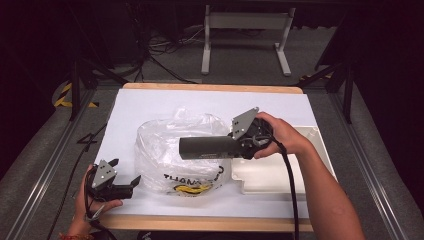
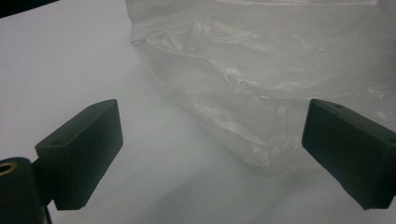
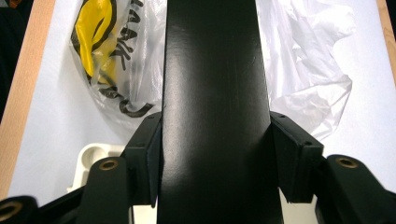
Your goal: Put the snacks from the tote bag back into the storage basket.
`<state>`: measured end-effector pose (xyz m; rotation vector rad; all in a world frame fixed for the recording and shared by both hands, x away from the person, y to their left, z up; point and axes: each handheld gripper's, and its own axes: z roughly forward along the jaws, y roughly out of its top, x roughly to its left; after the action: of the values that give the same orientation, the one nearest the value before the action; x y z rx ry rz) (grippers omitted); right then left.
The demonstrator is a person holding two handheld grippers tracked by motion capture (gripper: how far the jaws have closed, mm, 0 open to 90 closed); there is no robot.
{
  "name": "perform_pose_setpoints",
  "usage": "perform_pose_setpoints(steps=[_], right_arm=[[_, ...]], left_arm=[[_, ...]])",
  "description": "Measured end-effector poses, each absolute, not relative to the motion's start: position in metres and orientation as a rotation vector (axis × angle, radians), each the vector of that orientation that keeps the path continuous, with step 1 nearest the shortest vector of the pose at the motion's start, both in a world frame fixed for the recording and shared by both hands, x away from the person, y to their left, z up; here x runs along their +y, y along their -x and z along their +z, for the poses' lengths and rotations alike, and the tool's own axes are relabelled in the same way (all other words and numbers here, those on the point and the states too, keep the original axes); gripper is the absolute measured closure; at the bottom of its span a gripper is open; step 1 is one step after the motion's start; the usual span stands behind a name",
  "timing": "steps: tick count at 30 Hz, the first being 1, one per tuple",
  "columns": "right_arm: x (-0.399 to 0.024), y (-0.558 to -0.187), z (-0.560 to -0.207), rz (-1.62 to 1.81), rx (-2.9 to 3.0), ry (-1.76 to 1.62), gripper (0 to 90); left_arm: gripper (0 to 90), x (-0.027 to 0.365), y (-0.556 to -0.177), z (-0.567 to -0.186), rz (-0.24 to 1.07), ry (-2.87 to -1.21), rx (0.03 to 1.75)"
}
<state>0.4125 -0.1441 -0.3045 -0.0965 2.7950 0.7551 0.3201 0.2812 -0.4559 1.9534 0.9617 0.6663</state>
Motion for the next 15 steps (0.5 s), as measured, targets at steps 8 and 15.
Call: perform_pose_setpoints(steps=[8, 15], right_arm=[[-0.167, -0.409, -0.301, 0.779, 2.770, 0.069, 42.9], [-0.184, -0.406, -0.299, 0.790, 2.759, 0.043, 42.9]], left_arm=[[6.0, 0.281, -0.320, -0.456, 0.670, -1.954, 0.966], [6.0, 0.281, -0.320, -0.456, 0.671, -1.953, 0.966]])
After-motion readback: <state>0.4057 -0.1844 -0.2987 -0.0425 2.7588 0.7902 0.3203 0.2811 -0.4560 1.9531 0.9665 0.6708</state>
